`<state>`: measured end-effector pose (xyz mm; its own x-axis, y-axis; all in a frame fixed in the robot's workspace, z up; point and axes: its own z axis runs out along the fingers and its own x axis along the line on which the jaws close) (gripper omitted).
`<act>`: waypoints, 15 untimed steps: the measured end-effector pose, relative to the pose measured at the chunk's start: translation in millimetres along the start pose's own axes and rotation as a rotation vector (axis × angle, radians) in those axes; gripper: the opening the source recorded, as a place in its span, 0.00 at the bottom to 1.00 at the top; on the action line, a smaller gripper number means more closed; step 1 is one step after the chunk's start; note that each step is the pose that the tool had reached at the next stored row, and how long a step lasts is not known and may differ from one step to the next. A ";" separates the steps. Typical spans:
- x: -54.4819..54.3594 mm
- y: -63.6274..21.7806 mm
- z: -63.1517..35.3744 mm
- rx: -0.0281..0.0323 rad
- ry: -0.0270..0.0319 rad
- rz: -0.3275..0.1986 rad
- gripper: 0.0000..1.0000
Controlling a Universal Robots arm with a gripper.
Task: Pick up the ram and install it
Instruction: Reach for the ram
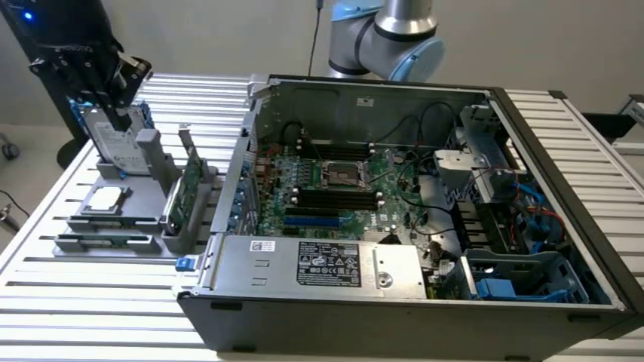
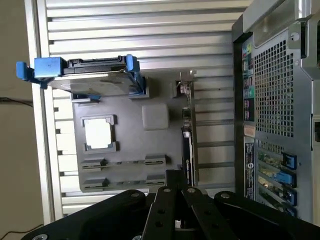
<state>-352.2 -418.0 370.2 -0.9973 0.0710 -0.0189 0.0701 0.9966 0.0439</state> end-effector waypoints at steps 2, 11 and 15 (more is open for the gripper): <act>9.0 -1.1 1.4 0.0009 0.0002 0.000 0.11; 46.3 -5.5 7.4 0.0104 0.0026 0.000 0.11; 46.6 -10.7 8.5 0.0130 0.0133 -0.003 0.11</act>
<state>-399.2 -425.0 360.3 -0.9977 0.0678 -0.0057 0.0676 0.9972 0.0309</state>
